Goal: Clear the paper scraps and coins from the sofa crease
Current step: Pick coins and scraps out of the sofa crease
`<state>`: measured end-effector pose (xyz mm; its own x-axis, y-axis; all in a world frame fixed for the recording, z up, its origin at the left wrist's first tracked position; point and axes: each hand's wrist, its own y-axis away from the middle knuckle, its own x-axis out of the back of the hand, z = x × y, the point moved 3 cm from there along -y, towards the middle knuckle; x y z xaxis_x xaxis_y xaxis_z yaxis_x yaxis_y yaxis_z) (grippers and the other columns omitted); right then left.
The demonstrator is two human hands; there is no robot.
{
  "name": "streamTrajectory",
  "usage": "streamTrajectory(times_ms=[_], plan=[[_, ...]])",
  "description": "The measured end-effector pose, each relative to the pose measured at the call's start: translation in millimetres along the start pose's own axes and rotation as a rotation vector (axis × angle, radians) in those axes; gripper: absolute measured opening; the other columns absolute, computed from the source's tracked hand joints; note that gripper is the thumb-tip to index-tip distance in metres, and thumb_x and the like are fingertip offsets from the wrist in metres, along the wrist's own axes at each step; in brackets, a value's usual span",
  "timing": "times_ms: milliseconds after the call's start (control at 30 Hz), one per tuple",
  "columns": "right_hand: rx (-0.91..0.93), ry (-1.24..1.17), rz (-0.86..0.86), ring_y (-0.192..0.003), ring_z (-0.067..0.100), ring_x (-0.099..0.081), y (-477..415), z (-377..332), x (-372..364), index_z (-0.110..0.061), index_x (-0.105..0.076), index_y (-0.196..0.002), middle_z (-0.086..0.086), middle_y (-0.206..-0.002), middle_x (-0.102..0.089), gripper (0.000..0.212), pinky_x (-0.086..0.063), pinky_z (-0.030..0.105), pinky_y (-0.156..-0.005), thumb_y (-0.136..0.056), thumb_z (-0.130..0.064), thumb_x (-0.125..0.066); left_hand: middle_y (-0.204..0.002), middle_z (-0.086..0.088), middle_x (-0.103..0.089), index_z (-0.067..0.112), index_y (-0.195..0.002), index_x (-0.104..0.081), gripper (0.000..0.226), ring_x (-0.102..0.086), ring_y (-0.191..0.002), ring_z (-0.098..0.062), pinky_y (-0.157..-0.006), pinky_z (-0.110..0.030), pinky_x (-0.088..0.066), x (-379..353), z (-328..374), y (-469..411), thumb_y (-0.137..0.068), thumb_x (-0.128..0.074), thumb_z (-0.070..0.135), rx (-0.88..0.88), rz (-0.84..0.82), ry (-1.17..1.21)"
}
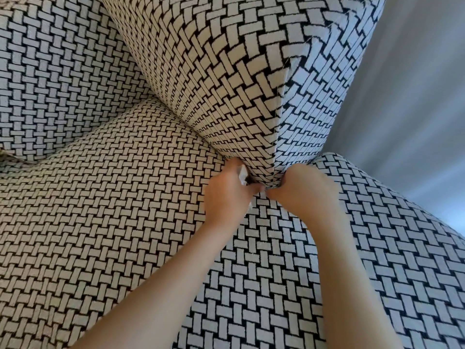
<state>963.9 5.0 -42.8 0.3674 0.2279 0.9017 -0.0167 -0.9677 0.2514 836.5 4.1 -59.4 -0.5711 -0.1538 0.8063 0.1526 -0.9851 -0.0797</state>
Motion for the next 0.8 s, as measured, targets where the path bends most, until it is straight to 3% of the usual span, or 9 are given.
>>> streamTrajectory(times_ms=[233, 367, 433, 567, 667, 800], plan=[[-0.002, -0.021, 0.046, -0.072, 0.022, -0.048, -1.0, 1.5, -0.6, -0.014, -0.046, -0.069, -0.004, -0.062, -0.042, 0.026, -0.034, 0.026, -0.059, -0.082, -0.033, -0.059, -0.072, 0.001, -0.063, 0.017, -0.078, -0.055, 0.014, -0.06, -0.069, -0.022, -0.057, -0.028, -0.043, -3.2, 0.1, 3.1, -0.078, -0.069, 0.019, 0.035, 0.066, 0.103], [-0.022, -0.041, 0.027, -0.066, 0.022, -0.047, -5.4, 7.1, -2.3, -0.015, -0.042, -0.062, -0.003, -0.06, -0.042, 0.032, -0.027, 0.022, -0.047, -0.082, -0.033, -0.059, -0.058, 0.011, -0.053, 0.027, -0.06, -0.046, 0.033, -0.049, -0.056, -0.01, -0.051, -0.022, -0.036, -1.2, -7.1, -2.0, -0.073, -0.071, 0.009, 0.086, 0.011, 0.301], [-0.039, -0.082, -0.02, -0.061, 0.022, -0.047, -9.7, 12.8, -4.2, -0.012, -0.047, -0.062, -0.001, -0.058, -0.044, 0.031, -0.031, 0.021, -0.047, -0.081, -0.033, -0.06, -0.058, 0.008, -0.052, 0.026, -0.06, -0.048, 0.035, -0.049, -0.054, -0.009, -0.053, -0.021, -0.039, 1.9, -10.5, -4.8, -0.071, -0.072, 0.003, 0.153, -0.019, 0.487], [-0.032, -0.149, -0.075, -0.065, 0.023, -0.056, -14.1, 22.3, -2.4, -0.012, -0.072, -0.083, 0.004, -0.062, -0.057, 0.017, -0.044, 0.025, -0.057, -0.079, -0.025, -0.062, -0.068, 0.005, -0.056, 0.02, -0.068, -0.051, 0.03, -0.055, -0.064, -0.006, -0.056, -0.011, -0.047, 9.4, -14.3, -9.2, -0.076, -0.068, -0.004, 0.3, -0.078, 0.754], [-0.004, -0.14, -0.08, -0.069, 0.021, -0.058, -11.7, 22.7, 0.6, -0.024, -0.074, -0.087, -0.003, -0.062, -0.056, 0.015, -0.041, 0.021, -0.054, -0.082, -0.021, -0.06, -0.074, 0.003, -0.059, 0.017, -0.069, -0.054, 0.029, -0.061, -0.075, -0.012, -0.062, -0.015, -0.048, 14.6, -18.4, -12.6, -0.078, -0.063, -0.008, 0.365, -0.09, 0.861], [0.032, -0.147, -0.022, -0.058, 0.015, -0.049, -11.9, 24.1, 5.6, -0.03, -0.074, -0.094, -0.009, -0.057, -0.049, 0.025, -0.037, 0.02, -0.05, -0.086, -0.018, -0.054, -0.072, 0.003, -0.06, 0.015, -0.066, -0.053, 0.03, -0.064, -0.066, -0.004, -0.049, -0.008, -0.047, 18.3, -25.2, -12.7, -0.08, -0.058, -0.011, 0.393, -0.092, 0.877]])
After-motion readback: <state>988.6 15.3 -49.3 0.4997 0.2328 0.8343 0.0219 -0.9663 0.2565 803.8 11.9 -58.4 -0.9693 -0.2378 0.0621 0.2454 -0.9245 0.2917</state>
